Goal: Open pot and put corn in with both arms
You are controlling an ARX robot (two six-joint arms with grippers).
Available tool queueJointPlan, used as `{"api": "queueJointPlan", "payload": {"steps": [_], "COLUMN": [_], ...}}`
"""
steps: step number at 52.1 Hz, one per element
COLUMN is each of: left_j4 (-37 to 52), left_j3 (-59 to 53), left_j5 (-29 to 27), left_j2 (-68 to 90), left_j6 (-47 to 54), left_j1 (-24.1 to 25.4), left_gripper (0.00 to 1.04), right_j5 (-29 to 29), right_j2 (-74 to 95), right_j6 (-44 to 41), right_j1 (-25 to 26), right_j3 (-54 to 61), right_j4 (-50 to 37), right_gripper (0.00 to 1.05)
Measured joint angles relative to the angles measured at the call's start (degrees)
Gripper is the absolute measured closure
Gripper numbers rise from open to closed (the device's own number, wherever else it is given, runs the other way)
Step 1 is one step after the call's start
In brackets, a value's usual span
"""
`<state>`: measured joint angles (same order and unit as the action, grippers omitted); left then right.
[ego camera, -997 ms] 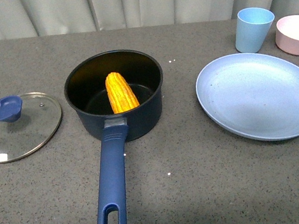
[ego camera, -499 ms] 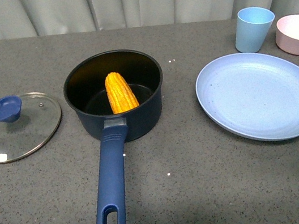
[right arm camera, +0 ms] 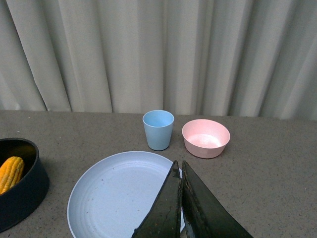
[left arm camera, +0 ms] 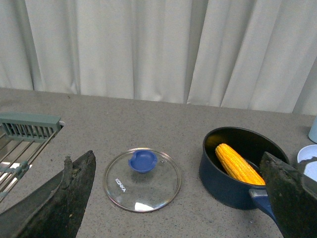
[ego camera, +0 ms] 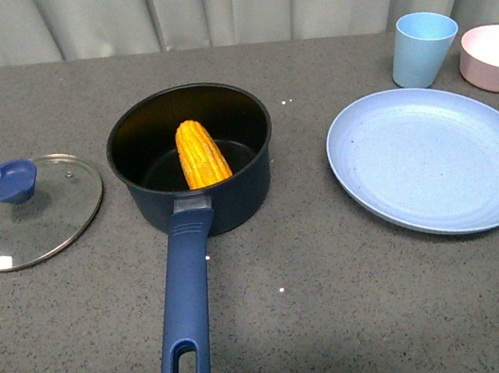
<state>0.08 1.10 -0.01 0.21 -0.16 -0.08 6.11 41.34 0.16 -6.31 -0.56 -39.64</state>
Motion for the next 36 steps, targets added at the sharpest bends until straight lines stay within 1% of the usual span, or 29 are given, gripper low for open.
{"api": "queueJointPlan", "payload": {"steps": [2, 5, 8, 22, 36], "left_j4": [0.0, 0.0, 0.0, 0.0, 0.0], "left_j3": [0.0, 0.0, 0.0, 0.0, 0.0], "left_j5": [0.0, 0.0, 0.0, 0.0, 0.0], "left_j2": [0.0, 0.0, 0.0, 0.0, 0.0], "left_j6": [0.0, 0.0, 0.0, 0.0, 0.0], "left_j1": [0.0, 0.0, 0.0, 0.0, 0.0], "left_gripper": [0.06, 0.06, 0.06, 0.06, 0.06], "right_j5": [-1.0, -5.5, -5.6, -6.0, -6.0], "right_j2": [-1.7, -5.0, -8.3, -16.4, -22.4], "right_j6": [0.0, 0.0, 0.0, 0.0, 0.0], "right_j1": [0.8, 4.3, 6.0, 6.2, 6.2], "right_j3": [0.0, 0.2, 0.2, 0.3, 0.3], "right_j4": [1.6, 4.4, 7.2, 14.8, 20.6], "right_gripper": [1.04, 1.04, 1.04, 1.04, 1.04]}}
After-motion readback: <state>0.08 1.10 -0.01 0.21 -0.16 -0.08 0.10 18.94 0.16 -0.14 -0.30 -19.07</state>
